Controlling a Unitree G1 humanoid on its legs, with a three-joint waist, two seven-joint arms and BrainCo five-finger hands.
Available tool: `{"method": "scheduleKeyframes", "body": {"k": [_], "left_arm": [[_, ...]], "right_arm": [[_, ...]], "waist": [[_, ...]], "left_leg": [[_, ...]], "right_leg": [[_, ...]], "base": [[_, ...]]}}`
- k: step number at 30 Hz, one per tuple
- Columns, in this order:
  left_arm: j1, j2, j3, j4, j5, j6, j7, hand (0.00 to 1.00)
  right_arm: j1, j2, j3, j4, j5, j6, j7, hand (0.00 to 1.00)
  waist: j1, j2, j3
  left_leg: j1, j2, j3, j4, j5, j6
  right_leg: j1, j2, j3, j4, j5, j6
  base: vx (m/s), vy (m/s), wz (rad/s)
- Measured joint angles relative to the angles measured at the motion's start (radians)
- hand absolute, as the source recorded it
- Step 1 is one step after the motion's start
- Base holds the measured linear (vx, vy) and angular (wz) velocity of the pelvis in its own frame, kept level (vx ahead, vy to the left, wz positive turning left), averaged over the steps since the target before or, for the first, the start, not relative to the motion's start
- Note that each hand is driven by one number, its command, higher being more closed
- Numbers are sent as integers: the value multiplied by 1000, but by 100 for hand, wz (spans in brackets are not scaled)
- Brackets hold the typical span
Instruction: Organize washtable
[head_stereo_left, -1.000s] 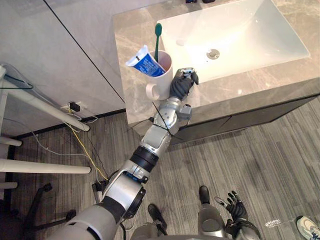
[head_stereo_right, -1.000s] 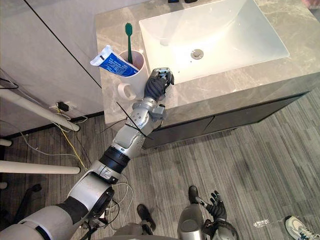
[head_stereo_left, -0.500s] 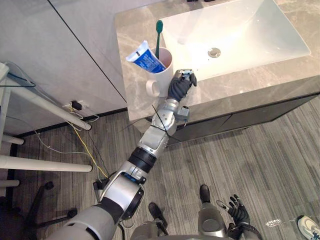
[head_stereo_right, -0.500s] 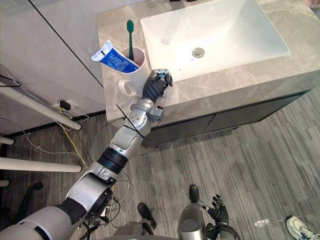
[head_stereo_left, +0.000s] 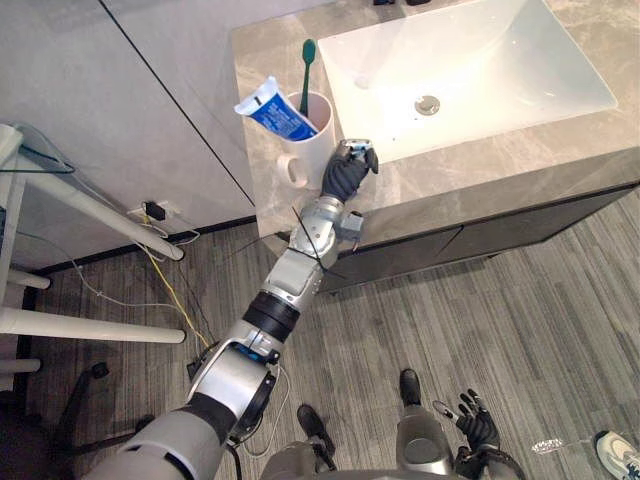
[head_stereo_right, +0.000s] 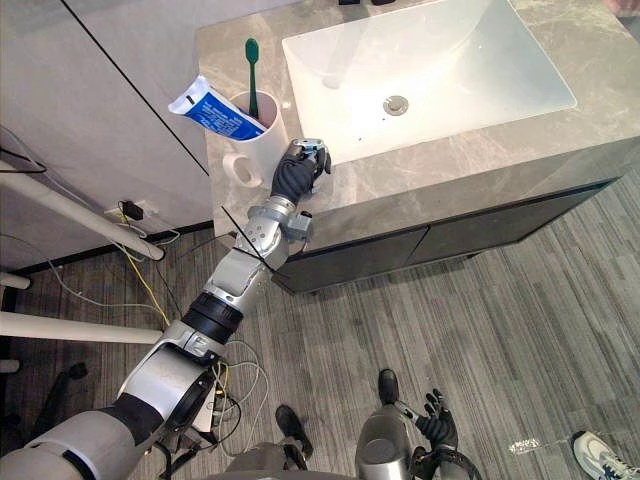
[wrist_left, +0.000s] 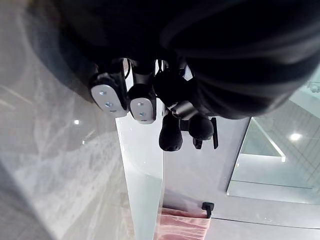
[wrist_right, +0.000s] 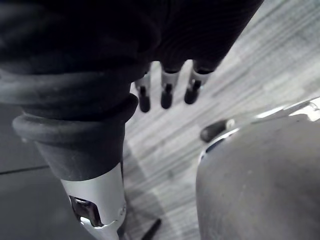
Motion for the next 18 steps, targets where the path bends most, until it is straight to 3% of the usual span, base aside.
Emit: {"method": "scheduleKeyframes", "body": {"k": [18], "left_arm": [[2,51,47,33,18,0,-19,100]], "right_arm": [[1,-6,-18,20,0,-4,10,0]], "waist": [[3,15,-7]], "left_leg": [[-20,-1,-23,19,-1,2]], "right_leg": [[-1,1,-20,0,7,-5]], "base": [[-15,-12,2]]}}
